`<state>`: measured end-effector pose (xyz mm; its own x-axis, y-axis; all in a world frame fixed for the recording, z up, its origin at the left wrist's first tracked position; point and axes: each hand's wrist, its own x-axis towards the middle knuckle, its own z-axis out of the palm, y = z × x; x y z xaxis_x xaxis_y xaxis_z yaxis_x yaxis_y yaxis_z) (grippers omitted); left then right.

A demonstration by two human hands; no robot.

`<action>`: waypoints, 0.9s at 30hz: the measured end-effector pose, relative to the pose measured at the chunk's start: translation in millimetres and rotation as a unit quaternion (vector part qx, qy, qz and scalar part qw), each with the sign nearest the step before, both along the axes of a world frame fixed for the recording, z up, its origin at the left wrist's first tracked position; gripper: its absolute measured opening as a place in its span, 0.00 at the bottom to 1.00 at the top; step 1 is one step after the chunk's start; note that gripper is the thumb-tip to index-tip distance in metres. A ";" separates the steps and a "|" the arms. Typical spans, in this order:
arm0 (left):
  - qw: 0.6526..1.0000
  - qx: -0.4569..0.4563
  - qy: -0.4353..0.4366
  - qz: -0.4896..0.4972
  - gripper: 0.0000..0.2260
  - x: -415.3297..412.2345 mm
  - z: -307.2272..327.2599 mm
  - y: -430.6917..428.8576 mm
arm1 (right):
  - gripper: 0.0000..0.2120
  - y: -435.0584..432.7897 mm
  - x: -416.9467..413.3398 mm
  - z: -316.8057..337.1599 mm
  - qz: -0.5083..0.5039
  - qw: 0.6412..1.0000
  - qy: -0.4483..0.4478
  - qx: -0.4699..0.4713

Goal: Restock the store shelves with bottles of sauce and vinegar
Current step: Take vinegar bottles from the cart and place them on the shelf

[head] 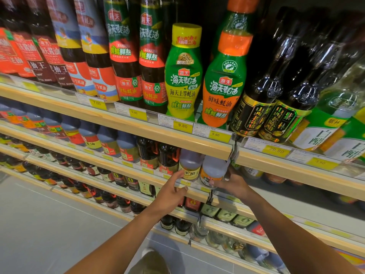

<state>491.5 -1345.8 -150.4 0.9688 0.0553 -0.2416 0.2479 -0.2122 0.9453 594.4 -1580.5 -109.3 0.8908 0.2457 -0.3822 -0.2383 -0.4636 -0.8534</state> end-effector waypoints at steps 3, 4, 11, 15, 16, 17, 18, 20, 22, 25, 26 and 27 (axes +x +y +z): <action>1.000 0.017 -0.007 -0.008 0.26 -10.5 11.8 0.7 | 0.46 -6.7 -9.9 8.6 0.003 0.999 -0.038 -0.035; 0.999 0.042 -0.018 -0.016 0.26 -15.4 16.2 0.6 | 0.46 -9.3 -14.4 12.7 0.005 0.998 -0.057 -0.041; 0.935 0.328 -0.135 -0.031 0.29 -41.4 40.8 12.5 | 0.41 -24.4 -49.5 20.5 0.032 0.967 -0.222 -0.122; 0.894 0.421 -0.149 -0.016 0.33 -58.0 47.9 29.1 | 0.46 -18.6 -69.9 24.4 0.060 0.918 -0.335 -0.203; 0.885 0.441 -0.148 -0.013 0.34 -61.8 48.4 35.0 | 0.47 -14.5 -72.9 24.3 0.079 0.898 -0.370 -0.224; 0.876 0.459 -0.146 -0.009 0.35 -65.7 48.9 41.7 | 0.48 -8.8 -75.5 24.8 0.098 0.880 -0.395 -0.245; 0.867 0.476 -0.145 -0.004 0.35 -69.9 50.0 49.0 | 0.48 -1.4 -77.9 25.4 0.117 0.866 -0.408 -0.263; 0.849 0.507 -0.148 0.013 0.36 -80.7 52.5 66.8 | 0.50 19.1 -83.1 27.3 0.156 0.851 -0.416 -0.282; 0.837 0.525 -0.150 0.031 0.35 -93.6 53.7 90.0 | 0.51 47.6 -88.5 31.3 0.185 0.842 -0.422 -0.281; 0.841 0.523 -0.128 0.054 0.35 -116.9 54.5 135.2 | 0.52 100.7 -100.2 38.9 0.218 0.829 -0.443 -0.262; 0.841 0.522 -0.126 0.066 0.35 -124.7 55.6 152.6 | 0.53 120.5 -104.5 40.8 0.226 0.825 -0.453 -0.251; 0.841 0.520 -0.124 0.078 0.34 -132.5 57.5 170.6 | 0.54 141.4 -108.3 43.3 0.234 0.823 -0.457 -0.242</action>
<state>358.9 -1175.2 -93.0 0.9433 0.2436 0.2254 0.1723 -0.9400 0.2946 486.1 -1439.1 -66.0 0.7112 0.6602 0.2415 0.7028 -0.6599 -0.2657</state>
